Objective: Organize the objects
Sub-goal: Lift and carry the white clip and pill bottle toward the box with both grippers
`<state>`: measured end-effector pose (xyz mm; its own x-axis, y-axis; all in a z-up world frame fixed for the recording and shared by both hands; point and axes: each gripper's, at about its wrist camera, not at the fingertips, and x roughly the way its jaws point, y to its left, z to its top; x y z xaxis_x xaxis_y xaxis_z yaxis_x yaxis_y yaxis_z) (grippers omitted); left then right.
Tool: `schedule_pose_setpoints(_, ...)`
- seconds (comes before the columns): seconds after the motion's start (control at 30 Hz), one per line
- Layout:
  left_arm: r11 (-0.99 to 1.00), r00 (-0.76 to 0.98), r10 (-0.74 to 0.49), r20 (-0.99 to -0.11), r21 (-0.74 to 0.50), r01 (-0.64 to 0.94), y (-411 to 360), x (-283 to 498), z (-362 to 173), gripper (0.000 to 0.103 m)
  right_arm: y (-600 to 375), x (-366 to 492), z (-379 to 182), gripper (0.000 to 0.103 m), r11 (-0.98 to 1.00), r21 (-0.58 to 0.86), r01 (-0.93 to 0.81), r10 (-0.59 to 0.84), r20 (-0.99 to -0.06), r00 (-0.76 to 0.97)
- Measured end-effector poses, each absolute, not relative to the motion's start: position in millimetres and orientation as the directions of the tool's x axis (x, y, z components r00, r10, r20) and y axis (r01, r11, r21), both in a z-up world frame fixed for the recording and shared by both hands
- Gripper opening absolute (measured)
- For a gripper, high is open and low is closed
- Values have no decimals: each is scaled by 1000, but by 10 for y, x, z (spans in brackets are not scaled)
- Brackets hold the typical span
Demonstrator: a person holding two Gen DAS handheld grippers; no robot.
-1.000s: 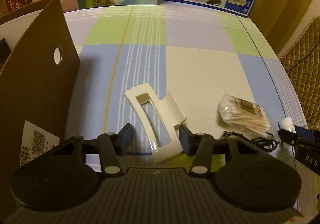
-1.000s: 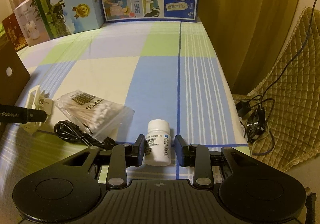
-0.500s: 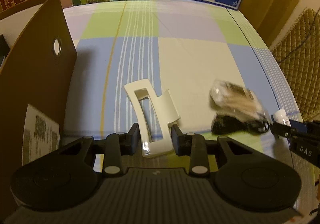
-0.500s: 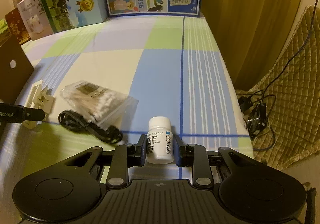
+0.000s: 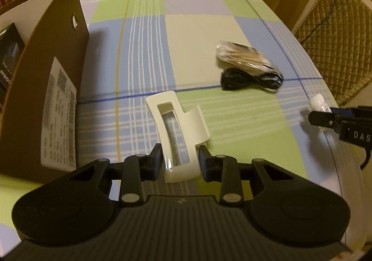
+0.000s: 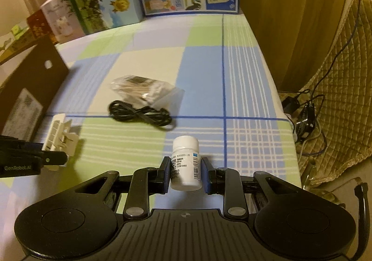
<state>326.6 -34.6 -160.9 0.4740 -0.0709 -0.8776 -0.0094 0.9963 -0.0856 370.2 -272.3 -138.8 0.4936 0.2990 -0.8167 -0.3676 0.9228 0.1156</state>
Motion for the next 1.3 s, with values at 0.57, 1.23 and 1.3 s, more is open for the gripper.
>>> schedule_pose_setpoints(0.57, 987, 608, -148, -780, -155, 42, -254, 2472, -841, 28, -2432, 3099, -788, 24, 854, 177, -489, 445, -735, 511)
schedule_pose_setpoints(1.23, 979, 677, -26, -736, -155, -131, 951, 1791, -315, 28, -1043, 2656, -454, 24, 658, 255, -708, 663, -642, 385)
schedule_pose_setpoints(1.3, 977, 679, -6, -734, -149, -151, 1105, 1767, -286, 28, -840, 2637, -442, 24, 636, 254, -729, 679, -634, 370)
